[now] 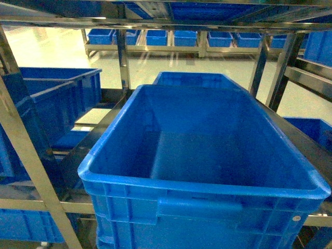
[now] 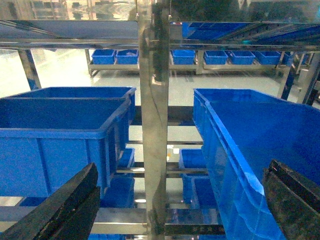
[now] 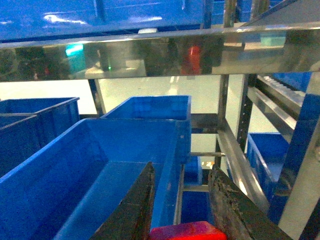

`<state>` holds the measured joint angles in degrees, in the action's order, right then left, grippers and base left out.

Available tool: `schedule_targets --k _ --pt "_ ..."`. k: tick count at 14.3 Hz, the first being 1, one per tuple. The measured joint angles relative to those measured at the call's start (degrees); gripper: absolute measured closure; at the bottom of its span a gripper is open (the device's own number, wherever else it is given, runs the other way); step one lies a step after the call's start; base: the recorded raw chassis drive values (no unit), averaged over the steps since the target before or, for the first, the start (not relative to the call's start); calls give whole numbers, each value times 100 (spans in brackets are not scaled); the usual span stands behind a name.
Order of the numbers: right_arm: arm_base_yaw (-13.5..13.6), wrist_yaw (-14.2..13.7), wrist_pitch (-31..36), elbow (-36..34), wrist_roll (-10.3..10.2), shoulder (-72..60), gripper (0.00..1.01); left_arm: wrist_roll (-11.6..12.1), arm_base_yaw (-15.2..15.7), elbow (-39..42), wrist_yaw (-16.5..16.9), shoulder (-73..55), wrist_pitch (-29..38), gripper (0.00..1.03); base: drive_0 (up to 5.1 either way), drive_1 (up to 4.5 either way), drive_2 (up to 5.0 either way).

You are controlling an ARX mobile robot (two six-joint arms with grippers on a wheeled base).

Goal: Pick red block from blue box to shelf

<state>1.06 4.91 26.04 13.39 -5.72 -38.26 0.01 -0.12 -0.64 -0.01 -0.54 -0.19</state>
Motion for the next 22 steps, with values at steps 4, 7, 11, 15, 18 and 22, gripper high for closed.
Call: schedule_targets --k 4,7,11,15,18,22 --pt "7 313 223 59 -197 -422 75 0 0 0 0 0 0 5 0 0 0" --pt "164 527 1423 249 -199 -1657 75 0 0 0 0 0 -2 5 0 0 0" --pt "592 614 2072 660 -170 -3263 75 0 0 0 0 0 -2 5 0 0 0" --pt "1075 629 2677 1123 184 -4371 75 0 0 0 0 0 -2 5 0 0 0" --pt "1047 638 2608 1893 610 -5287 75 0 0 0 0 0 0 5 0 0 0" --pt "1047 872 2452 2337 717 -6282 75 0 0 0 0 0 -2 5 0 0 0"
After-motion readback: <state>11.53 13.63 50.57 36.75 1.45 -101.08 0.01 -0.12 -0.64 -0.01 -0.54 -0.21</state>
